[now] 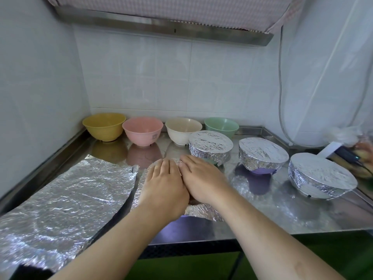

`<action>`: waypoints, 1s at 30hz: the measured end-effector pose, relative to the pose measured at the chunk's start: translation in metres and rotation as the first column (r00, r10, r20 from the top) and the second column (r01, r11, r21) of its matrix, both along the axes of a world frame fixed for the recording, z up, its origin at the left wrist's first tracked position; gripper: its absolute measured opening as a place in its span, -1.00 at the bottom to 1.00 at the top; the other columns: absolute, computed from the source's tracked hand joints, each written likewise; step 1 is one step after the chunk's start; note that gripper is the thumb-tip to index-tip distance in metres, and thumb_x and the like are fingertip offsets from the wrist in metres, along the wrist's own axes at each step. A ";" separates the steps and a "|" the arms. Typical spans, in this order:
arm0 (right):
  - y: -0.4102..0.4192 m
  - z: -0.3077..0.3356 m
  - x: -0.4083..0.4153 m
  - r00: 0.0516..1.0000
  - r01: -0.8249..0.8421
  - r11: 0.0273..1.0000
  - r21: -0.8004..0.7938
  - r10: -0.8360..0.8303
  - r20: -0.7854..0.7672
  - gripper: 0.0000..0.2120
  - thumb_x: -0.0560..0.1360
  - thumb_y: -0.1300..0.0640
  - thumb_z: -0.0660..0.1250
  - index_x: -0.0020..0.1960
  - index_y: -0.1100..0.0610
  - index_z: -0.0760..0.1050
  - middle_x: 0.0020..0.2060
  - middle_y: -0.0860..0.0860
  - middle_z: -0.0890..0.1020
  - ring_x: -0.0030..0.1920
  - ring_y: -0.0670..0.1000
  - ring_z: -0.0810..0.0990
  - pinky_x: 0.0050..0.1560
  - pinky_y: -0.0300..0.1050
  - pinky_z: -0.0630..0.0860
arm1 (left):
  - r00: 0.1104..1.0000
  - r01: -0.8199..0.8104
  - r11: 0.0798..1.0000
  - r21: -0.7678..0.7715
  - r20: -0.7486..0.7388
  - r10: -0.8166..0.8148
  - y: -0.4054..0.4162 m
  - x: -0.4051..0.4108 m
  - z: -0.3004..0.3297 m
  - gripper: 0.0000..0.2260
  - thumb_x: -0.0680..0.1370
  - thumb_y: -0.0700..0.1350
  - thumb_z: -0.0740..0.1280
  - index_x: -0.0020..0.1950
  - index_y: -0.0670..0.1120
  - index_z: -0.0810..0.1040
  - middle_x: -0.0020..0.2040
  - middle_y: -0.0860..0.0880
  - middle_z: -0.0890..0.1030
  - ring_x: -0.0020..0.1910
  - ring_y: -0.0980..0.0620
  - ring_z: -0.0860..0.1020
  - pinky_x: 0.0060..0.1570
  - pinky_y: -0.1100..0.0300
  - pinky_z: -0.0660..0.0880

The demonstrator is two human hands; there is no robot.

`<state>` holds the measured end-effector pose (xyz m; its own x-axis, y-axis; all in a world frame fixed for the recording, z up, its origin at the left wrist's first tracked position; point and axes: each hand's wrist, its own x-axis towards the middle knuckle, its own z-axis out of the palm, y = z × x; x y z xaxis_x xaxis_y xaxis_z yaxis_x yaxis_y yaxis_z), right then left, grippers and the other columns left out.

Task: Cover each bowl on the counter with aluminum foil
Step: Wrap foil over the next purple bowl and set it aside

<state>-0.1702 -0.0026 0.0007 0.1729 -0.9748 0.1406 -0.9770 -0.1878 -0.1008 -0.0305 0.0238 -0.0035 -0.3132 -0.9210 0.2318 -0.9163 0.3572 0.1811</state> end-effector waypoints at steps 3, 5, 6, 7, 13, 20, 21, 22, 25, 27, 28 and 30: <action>0.005 0.003 0.002 0.999 0.032 0.999 0.023 -0.033 0.032 -0.32 0.58 -0.08 -0.33 0.43 0.11 0.38 0.48 0.07 0.43 0.52 0.13 0.37 0.47 0.15 0.36 | 1.000 0.019 0.999 -0.043 0.014 -0.018 -0.001 0.003 -0.001 -0.12 0.37 0.10 -0.29 0.64 -0.21 0.14 0.63 -0.14 0.24 0.64 -0.11 0.15 0.62 0.06 0.00; 0.011 0.008 0.005 0.983 0.097 0.993 0.065 -0.106 0.149 -0.47 0.70 -0.05 -0.19 0.45 0.10 0.40 0.48 0.06 0.45 0.52 0.10 0.37 0.51 0.13 0.32 | 0.997 0.081 0.994 -0.078 0.012 -0.080 -0.007 0.007 -0.003 -0.15 0.40 0.12 -0.28 0.60 -0.20 0.25 0.58 -0.14 0.33 0.61 -0.12 0.22 0.61 0.05 0.06; 0.014 0.012 0.004 0.974 0.117 0.989 0.092 -0.133 0.182 -0.52 0.74 -0.04 -0.13 0.47 0.10 0.39 0.49 0.06 0.45 0.53 0.09 0.36 0.53 0.13 0.30 | 0.994 0.112 0.991 -0.076 -0.004 -0.113 -0.010 0.010 -0.004 -0.18 0.44 0.14 -0.26 0.59 -0.19 0.28 0.57 -0.13 0.36 0.59 -0.12 0.24 0.60 0.03 0.10; 0.016 0.017 0.003 0.971 0.127 0.985 0.120 -0.148 0.188 -0.53 0.75 -0.02 -0.10 0.50 0.11 0.38 0.51 0.07 0.44 0.54 0.09 0.35 0.55 0.14 0.28 | 0.989 0.143 0.988 -0.064 -0.026 -0.145 -0.013 0.013 -0.005 -0.20 0.48 0.17 -0.25 0.59 -0.16 0.29 0.57 -0.11 0.36 0.59 -0.12 0.25 0.59 0.01 0.12; 0.026 0.039 -0.001 0.984 0.022 0.996 0.089 -0.037 0.175 -0.50 0.77 -0.08 -0.08 0.65 0.06 0.23 0.65 -0.02 0.28 0.64 0.02 0.21 0.63 0.06 0.16 | 0.908 0.384 0.923 -0.024 -0.174 -0.382 -0.026 0.028 0.006 -0.54 0.70 0.15 0.08 0.52 -0.02 0.40 0.49 0.05 0.47 0.47 0.08 0.38 0.52 0.17 0.21; 0.022 0.014 -0.001 0.984 0.026 0.998 0.059 -0.035 0.173 -0.62 0.77 0.12 -0.01 0.46 0.23 0.41 0.42 0.15 0.49 0.47 0.18 0.41 0.43 0.17 0.41 | 0.951 0.167 0.986 -0.010 -0.263 -0.164 -0.007 0.012 0.007 -0.64 0.58 -0.09 0.07 0.33 -0.15 0.41 0.26 -0.15 0.57 0.28 -0.19 0.51 0.27 -0.01 0.42; 0.021 0.013 -0.001 0.986 0.027 0.998 0.053 -0.035 0.163 -0.63 0.76 0.12 0.01 0.47 0.23 0.39 0.44 0.15 0.48 0.49 0.18 0.40 0.45 0.15 0.40 | 0.954 0.127 0.992 0.009 -0.276 -0.120 -0.001 0.005 0.007 -0.60 0.58 -0.12 0.06 0.39 -0.17 0.39 0.34 -0.16 0.54 0.38 -0.19 0.46 0.37 0.00 0.36; 0.021 0.013 0.000 0.985 0.039 0.997 0.063 -0.049 0.163 -0.62 0.76 0.14 0.02 0.50 0.24 0.37 0.46 0.16 0.46 0.52 0.18 0.37 0.48 0.13 0.37 | 0.960 0.080 0.996 0.043 -0.273 -0.065 0.005 -0.002 0.007 -0.54 0.60 -0.13 0.06 0.50 -0.18 0.32 0.47 -0.15 0.45 0.51 -0.15 0.35 0.50 0.02 0.24; 0.023 0.015 -0.001 0.980 0.078 0.996 0.047 -0.085 0.181 -0.61 0.77 0.18 -0.02 0.53 0.27 0.32 0.48 0.19 0.44 0.54 0.20 0.34 0.49 0.11 0.32 | 0.984 -0.033 0.998 0.048 -0.173 0.041 0.007 -0.008 0.002 -0.39 0.63 0.04 -0.07 0.65 -0.18 0.12 0.66 -0.12 0.18 0.67 -0.08 0.07 0.63 0.03 -0.01; 0.027 0.018 -0.003 0.976 0.104 0.991 0.084 -0.118 0.185 -0.58 0.77 0.09 -0.05 0.51 0.21 0.38 0.45 0.15 0.48 0.49 0.20 0.40 0.45 0.14 0.37 | 0.992 -0.019 1.000 0.003 -0.122 0.019 0.003 -0.004 0.000 -0.22 0.51 0.17 -0.27 0.63 -0.18 0.19 0.65 -0.13 0.23 0.65 -0.09 0.13 0.62 0.03 0.04; 0.028 0.020 -0.005 0.973 0.103 0.990 0.099 -0.121 0.198 -0.56 0.77 0.04 -0.06 0.49 0.17 0.41 0.43 0.13 0.50 0.46 0.19 0.43 0.43 0.14 0.40 | 0.995 0.010 1.000 -0.009 -0.102 -0.011 -0.001 -0.002 -0.002 -0.17 0.48 0.19 -0.32 0.61 -0.18 0.23 0.63 -0.13 0.27 0.64 -0.09 0.17 0.61 0.02 0.07; 0.029 0.026 -0.007 0.967 0.092 0.988 0.127 -0.119 0.227 -0.54 0.76 -0.02 -0.06 0.51 0.15 0.40 0.46 0.11 0.48 0.48 0.16 0.42 0.47 0.15 0.38 | 0.995 0.076 0.997 -0.031 -0.065 -0.077 -0.006 0.002 -0.005 -0.23 0.53 0.22 -0.28 0.57 -0.15 0.27 0.57 -0.10 0.33 0.60 -0.10 0.23 0.59 0.02 0.12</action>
